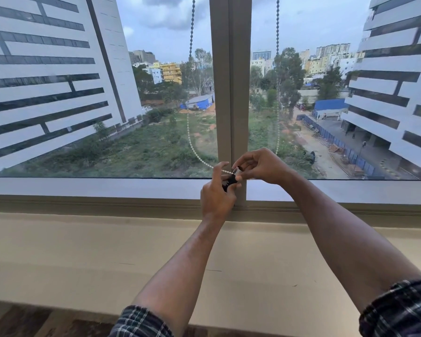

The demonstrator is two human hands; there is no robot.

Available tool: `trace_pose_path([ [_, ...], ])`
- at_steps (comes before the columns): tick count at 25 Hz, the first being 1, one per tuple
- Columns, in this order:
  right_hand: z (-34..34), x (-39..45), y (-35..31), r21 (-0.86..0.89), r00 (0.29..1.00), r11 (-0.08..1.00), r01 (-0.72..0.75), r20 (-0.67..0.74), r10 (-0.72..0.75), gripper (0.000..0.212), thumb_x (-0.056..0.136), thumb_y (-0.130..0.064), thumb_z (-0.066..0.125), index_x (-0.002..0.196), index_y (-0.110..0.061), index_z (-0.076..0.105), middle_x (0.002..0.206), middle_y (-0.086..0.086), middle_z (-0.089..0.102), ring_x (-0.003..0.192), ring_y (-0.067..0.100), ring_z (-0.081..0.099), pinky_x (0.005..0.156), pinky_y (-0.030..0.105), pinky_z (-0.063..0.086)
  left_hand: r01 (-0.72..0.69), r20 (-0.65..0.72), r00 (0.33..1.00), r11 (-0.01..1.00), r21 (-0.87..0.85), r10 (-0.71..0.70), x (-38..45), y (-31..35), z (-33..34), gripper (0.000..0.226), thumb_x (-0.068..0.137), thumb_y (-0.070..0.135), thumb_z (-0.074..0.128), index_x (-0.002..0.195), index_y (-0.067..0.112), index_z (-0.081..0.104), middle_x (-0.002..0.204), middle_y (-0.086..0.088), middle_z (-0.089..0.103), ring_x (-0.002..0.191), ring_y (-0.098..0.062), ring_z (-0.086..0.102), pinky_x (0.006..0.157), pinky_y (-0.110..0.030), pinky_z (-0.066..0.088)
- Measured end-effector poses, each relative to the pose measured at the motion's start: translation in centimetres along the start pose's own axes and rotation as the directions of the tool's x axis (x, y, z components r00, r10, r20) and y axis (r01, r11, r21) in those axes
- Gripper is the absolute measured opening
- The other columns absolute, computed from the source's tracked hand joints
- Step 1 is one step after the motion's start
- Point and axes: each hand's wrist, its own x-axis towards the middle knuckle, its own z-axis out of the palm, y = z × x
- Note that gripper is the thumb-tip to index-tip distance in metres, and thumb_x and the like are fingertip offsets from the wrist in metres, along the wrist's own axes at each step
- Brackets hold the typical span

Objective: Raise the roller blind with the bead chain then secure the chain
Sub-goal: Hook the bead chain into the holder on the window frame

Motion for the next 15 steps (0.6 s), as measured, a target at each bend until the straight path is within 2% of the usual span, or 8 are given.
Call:
trace_pose_path([
  [3,-0.3,-0.2,-0.5,-0.093,0.999,0.995,-0.046,-0.027,0.044,0.036,0.067,-0.02,0.094,0.096,-0.007,0.078,0.084,0.022,0.077,0.068,0.017,0.068,0.075,0.044,0.062,0.006,-0.006,1.0,1.0,-0.012,-0.006,-0.2,0.1,0.1,0.059,0.081,0.02,0.082,0.13,0.03,0.052,0.1,0.004,0.08,0.083,-0.018,0.076,0.073,-0.03,0.057],
  [6,-0.2,-0.2,-0.8,-0.127,0.998,0.99,-0.061,-0.037,0.056,0.038,0.068,-0.024,0.094,0.097,-0.006,0.077,0.086,0.024,0.076,0.065,0.016,0.065,0.066,0.036,0.058,0.02,-0.012,1.0,1.0,-0.011,-0.021,-0.3,0.2,0.4,0.057,0.081,0.021,0.081,0.129,0.031,0.051,0.101,0.003,0.08,0.084,-0.02,0.075,0.073,-0.031,0.057],
  [9,-0.7,-0.2,-0.7,-0.082,0.998,0.997,-0.007,0.062,0.012,0.028,0.07,-0.017,0.092,0.095,-0.013,0.079,0.09,0.029,0.073,0.072,0.021,0.065,0.075,0.041,0.058,0.014,0.007,1.0,1.0,-0.018,-0.014,-0.4,0.2,0.4,0.057,0.083,0.02,0.08,0.131,0.03,0.05,0.101,0.003,0.08,0.087,-0.018,0.075,0.075,-0.032,0.058],
  [11,-1.1,-0.2,-0.8,-0.058,0.993,0.998,0.004,0.121,0.003,0.027,0.071,-0.011,0.091,0.095,-0.014,0.079,0.089,0.024,0.076,0.075,0.019,0.069,0.079,0.039,0.059,0.013,0.019,1.0,1.0,-0.028,-0.013,-0.5,0.2,0.4,0.058,0.083,0.02,0.08,0.131,0.031,0.05,0.1,0.004,0.08,0.088,-0.018,0.075,0.076,-0.035,0.059],
  [13,-1.2,-0.2,-1.0,-0.068,0.991,0.998,0.005,0.135,0.004,0.026,0.071,-0.008,0.09,0.095,-0.011,0.079,0.086,0.017,0.078,0.075,0.015,0.072,0.079,0.034,0.06,0.013,0.015,1.0,1.0,-0.026,-0.012,-0.5,0.2,0.3,0.058,0.082,0.02,0.08,0.13,0.033,0.049,0.1,0.005,0.08,0.087,-0.017,0.076,0.076,-0.034,0.06],
  [15,-1.1,0.0,-1.1,-0.071,0.991,0.997,0.0,0.13,0.009,0.028,0.07,-0.009,0.091,0.095,-0.01,0.079,0.086,0.018,0.078,0.075,0.016,0.073,0.082,0.035,0.061,0.016,0.009,1.0,1.0,-0.024,-0.016,-0.5,0.2,0.3,0.058,0.081,0.02,0.081,0.129,0.034,0.05,0.1,0.005,0.08,0.086,-0.017,0.076,0.076,-0.034,0.06],
])
